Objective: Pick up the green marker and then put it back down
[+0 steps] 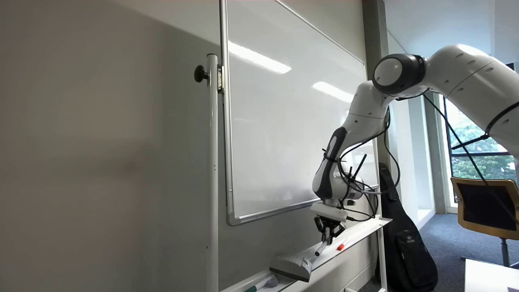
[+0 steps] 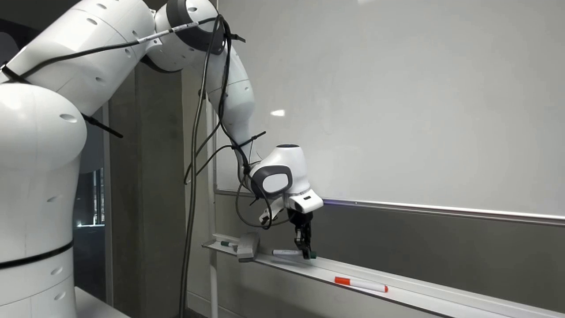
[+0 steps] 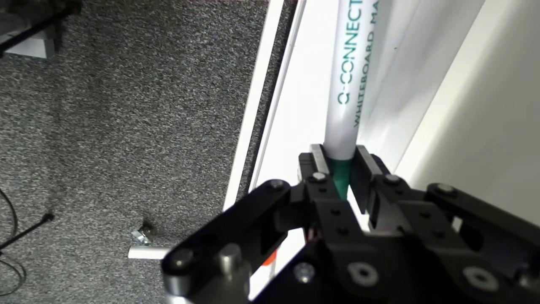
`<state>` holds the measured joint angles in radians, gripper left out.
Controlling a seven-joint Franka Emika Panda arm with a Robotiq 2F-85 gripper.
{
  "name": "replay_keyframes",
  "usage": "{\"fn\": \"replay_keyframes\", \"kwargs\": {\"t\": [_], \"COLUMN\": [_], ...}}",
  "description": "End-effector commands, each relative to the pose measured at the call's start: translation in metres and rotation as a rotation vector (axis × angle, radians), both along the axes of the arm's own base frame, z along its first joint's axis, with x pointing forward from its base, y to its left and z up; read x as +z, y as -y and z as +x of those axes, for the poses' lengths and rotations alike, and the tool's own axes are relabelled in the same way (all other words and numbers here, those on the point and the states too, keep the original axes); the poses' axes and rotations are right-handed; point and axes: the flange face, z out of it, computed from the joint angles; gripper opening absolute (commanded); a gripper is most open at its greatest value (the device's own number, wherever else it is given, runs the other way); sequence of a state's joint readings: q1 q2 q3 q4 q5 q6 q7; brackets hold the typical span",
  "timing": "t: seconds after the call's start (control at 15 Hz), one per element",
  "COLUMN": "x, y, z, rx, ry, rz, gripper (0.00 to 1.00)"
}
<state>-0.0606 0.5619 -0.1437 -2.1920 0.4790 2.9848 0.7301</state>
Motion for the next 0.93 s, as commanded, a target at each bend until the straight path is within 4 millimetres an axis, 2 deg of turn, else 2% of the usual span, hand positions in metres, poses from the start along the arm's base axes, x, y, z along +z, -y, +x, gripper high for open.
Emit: {"fn": "replay_keyframes", "kwargs": {"t": [0.0,0.2,0.4,0.67,0.87], "x": [0.026,0.048,0.079,0.137,0.186], "y": [0.002,0.003,-0.001,-0.024,-0.031], "z": [-0.020,-0.029,-0.043,-0.065,-0.081], "rx": [-0.037,-0.046,-0.068,-0.052,-0.069], "ry": [-0.093,-0.167,-0.228,-0.195,-0.127], "rz": [0.049,0.055,0.028,-0.012,-0.055], "gripper": [0.05,0.05,0.05,0.05,0.05]}}
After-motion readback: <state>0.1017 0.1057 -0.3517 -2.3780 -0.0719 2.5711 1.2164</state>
